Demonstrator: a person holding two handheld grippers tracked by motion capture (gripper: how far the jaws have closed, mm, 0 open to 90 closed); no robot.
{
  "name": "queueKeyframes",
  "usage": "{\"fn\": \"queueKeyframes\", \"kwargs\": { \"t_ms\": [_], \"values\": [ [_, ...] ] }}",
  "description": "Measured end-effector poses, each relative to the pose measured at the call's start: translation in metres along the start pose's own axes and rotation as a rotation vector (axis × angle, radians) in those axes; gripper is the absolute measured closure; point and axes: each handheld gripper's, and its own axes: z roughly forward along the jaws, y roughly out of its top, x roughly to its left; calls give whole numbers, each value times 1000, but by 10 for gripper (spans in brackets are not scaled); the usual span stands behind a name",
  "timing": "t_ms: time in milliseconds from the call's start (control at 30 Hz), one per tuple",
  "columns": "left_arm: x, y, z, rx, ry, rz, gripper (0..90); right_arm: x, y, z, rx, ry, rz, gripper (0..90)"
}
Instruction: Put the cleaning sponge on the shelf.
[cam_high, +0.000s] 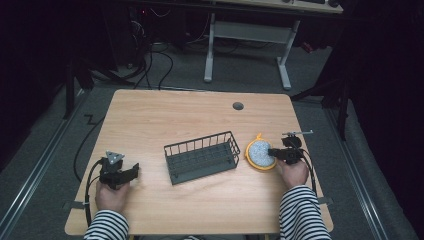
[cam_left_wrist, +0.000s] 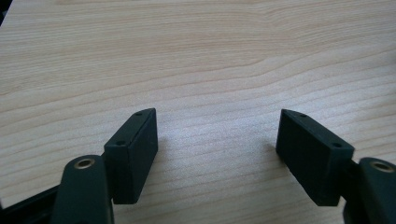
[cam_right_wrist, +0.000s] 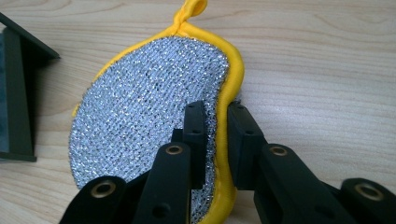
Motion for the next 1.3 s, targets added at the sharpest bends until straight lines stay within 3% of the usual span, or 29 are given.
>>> {"fn": "queueKeyframes", "kwargs": {
  "t_ms": [267,400,500,767,900,1300],
  "values": [
    [0,0,0,0,0,0,298,13,10,-17,-69,22,-71,800],
    [0,0,0,0,0,0,299,19,16,-30,-98,7,-124,801],
    [0,0,0,0,0,0,298,21,21,-42,-140,16,-125,801],
    [0,0,0,0,0,0,298,26,30,-58,-168,22,-157,802],
    [0,0,0,0,0,0,298,32,34,-69,-209,28,-171,802],
    [0,0,0,0,-1,-1,298,65,56,-94,-290,87,-255,802]
  ]
}}
